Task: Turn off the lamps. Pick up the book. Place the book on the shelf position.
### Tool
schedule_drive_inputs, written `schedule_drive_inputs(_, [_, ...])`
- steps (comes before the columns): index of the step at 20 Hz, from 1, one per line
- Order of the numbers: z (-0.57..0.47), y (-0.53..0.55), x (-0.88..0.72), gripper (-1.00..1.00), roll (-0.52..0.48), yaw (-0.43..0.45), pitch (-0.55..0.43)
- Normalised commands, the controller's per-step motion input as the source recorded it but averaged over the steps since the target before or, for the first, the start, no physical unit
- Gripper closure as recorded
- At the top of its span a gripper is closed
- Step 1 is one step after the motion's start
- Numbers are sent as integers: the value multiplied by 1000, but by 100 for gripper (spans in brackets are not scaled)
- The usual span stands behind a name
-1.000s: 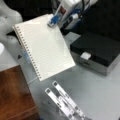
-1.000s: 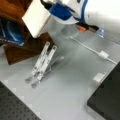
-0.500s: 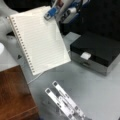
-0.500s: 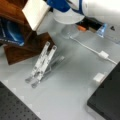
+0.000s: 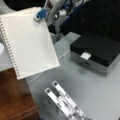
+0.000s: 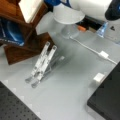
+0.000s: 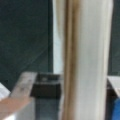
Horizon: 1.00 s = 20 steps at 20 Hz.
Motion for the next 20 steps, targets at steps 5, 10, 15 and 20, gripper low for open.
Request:
schedule_drive_inputs(5, [267, -268, -25, 100, -4, -2, 58])
schedule_drive_inputs(10, [153, -320, -113, 100, -23, 183, 62])
schedule_drive_inputs(15, [17, -372, -315, 100, -33, 331, 22])
schedule_drive_inputs(20, [-85, -316, -498, 100, -34, 381, -10])
